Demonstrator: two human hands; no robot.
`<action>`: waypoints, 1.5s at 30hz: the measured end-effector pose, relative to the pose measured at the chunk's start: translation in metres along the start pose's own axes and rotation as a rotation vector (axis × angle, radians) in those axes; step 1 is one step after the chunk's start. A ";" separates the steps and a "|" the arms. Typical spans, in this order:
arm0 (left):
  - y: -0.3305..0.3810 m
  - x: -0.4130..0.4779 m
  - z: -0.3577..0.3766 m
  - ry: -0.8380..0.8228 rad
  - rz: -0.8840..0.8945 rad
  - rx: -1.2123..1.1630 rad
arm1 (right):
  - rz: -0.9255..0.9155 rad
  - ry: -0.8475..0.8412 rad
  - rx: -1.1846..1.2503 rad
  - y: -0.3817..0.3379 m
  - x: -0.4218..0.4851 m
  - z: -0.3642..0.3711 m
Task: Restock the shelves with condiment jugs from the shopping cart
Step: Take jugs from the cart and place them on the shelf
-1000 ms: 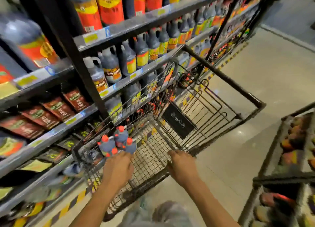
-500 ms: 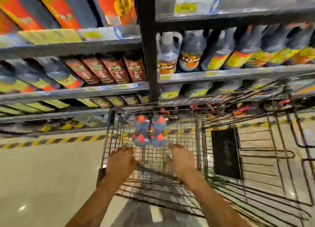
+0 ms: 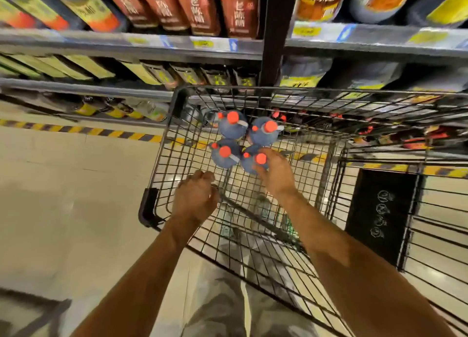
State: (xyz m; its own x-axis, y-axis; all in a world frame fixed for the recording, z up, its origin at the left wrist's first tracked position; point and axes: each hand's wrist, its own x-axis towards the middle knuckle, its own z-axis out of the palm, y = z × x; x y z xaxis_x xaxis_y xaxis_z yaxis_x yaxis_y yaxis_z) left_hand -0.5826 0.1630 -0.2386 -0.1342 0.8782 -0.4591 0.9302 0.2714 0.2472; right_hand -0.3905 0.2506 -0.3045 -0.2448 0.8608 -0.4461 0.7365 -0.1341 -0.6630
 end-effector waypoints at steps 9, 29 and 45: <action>-0.007 0.001 0.043 -0.285 -0.078 -0.473 | 0.033 0.005 0.499 0.030 0.003 -0.012; -0.019 -0.025 0.032 -0.379 -0.295 -1.236 | 0.405 -0.062 0.806 0.010 0.012 0.009; -0.038 -0.027 0.040 -0.174 -0.437 -1.394 | 0.145 0.084 0.453 0.053 0.106 0.034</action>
State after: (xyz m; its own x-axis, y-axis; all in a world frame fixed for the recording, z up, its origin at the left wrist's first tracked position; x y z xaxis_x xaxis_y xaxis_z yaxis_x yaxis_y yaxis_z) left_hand -0.6007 0.1135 -0.2700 -0.1762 0.5981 -0.7818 -0.2602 0.7377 0.6230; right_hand -0.3990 0.3179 -0.4071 -0.0949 0.8516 -0.5155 0.4061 -0.4397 -0.8011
